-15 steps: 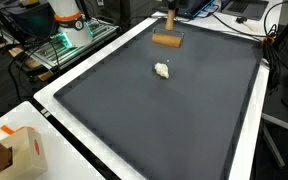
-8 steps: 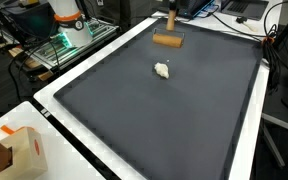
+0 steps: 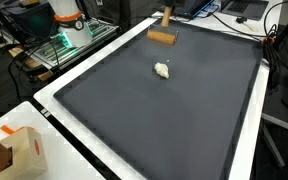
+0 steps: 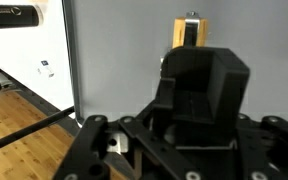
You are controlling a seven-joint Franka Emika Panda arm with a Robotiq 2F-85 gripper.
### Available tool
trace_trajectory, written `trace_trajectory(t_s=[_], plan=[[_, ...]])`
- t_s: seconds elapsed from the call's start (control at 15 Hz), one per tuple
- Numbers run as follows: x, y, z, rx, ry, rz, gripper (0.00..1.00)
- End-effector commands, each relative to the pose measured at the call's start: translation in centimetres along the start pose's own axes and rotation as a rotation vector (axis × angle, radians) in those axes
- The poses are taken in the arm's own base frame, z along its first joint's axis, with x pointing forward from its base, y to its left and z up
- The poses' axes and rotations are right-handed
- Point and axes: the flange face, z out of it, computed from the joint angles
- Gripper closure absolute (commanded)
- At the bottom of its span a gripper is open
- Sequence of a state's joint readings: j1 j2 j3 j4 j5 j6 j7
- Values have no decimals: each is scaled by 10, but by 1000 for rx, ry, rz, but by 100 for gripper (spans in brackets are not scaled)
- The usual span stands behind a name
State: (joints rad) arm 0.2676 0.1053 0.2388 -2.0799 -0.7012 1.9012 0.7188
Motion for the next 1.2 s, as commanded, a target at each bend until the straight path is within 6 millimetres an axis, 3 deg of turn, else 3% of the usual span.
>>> trace_trajectory(t_s=[0.0, 0.53, 1.13], plan=[[3, -16, -8, -85, 10, 1, 77], [14, -57, -4, -157, 84, -43, 77], [26, -78, 1, -154, 127, -71, 77]])
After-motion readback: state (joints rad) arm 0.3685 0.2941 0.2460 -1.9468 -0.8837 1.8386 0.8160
